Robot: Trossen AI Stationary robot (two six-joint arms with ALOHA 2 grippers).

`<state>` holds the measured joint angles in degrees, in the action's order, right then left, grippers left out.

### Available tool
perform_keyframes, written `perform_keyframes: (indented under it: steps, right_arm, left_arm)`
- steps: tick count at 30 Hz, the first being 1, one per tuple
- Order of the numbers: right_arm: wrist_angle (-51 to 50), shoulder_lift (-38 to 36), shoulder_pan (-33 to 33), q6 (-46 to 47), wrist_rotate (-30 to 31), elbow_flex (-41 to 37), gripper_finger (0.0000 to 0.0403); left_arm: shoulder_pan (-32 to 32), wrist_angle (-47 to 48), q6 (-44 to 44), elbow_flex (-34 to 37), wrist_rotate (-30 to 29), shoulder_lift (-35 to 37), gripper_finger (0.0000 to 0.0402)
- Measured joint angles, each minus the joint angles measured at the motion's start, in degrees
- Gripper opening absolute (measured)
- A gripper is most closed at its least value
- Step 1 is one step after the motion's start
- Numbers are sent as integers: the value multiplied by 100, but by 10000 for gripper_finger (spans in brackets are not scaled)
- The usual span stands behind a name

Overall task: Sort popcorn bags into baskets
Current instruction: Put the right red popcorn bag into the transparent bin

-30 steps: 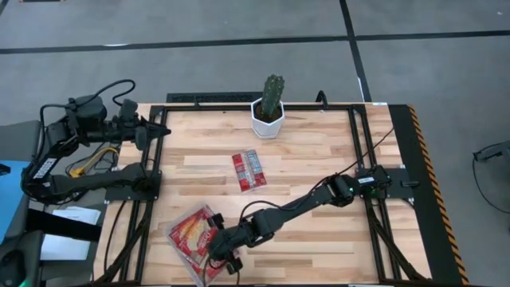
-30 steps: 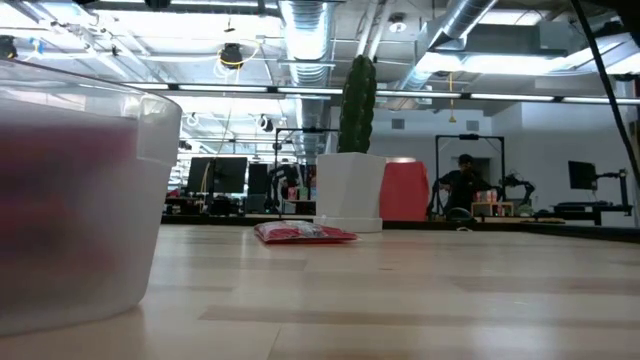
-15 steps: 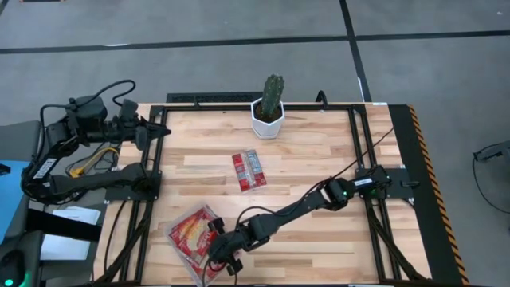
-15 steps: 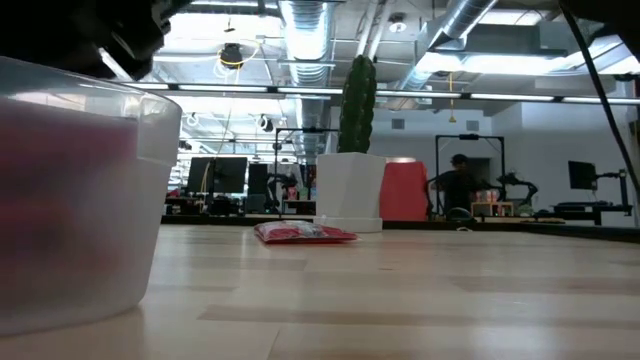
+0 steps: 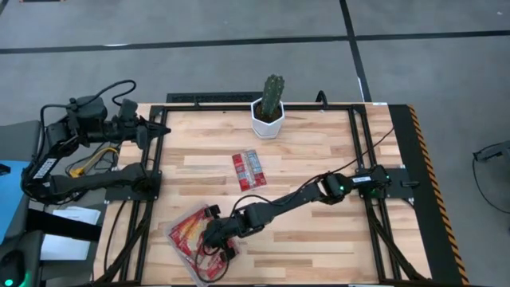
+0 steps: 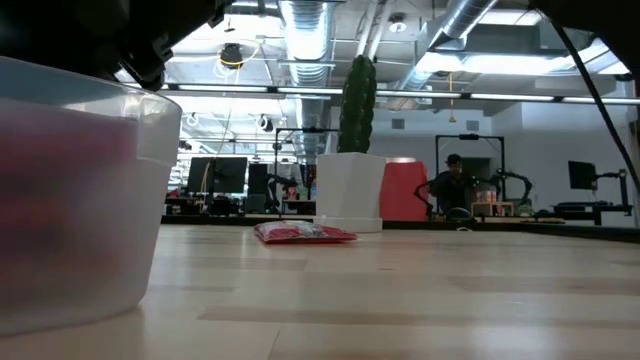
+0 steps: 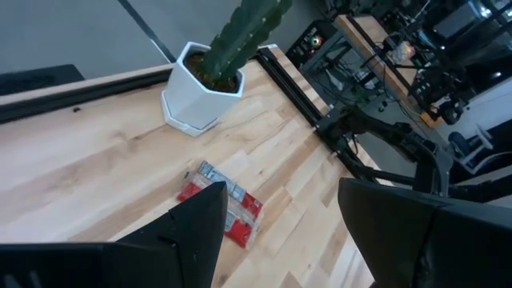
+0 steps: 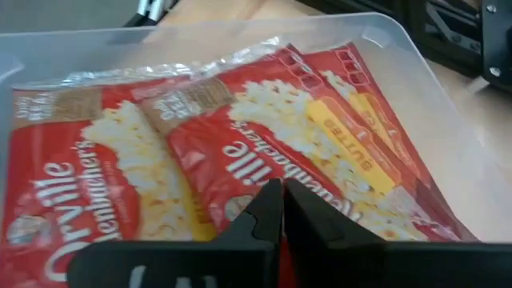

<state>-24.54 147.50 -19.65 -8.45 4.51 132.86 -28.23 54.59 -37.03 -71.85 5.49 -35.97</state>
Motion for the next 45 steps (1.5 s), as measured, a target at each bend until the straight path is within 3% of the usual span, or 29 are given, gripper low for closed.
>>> perform_keyframes:
  steps: [10, 19, 29, 37, 45]
  right_arm:
    - [677, -2, -54, -159, -25, 0, 18]
    - [700, -2, -212, -176, -7, 0, 31]
    - [644, -2, -591, -234, -127, 0, 15]
    - [379, -2, -524, -260, -175, 0, 31]
    - [236, -2, -371, -262, -172, 0, 16]
  left_arm:
    - [0, 3, 134, 0, -136, -2, 229]
    - [0, 239, 317, 2, -63, -2, 229]
    - [0, 253, 294, 2, -110, -2, 229]
    - [0, 254, 159, 2, -572, -2, 229]
    - [0, 256, -115, 2, -526, -2, 229]
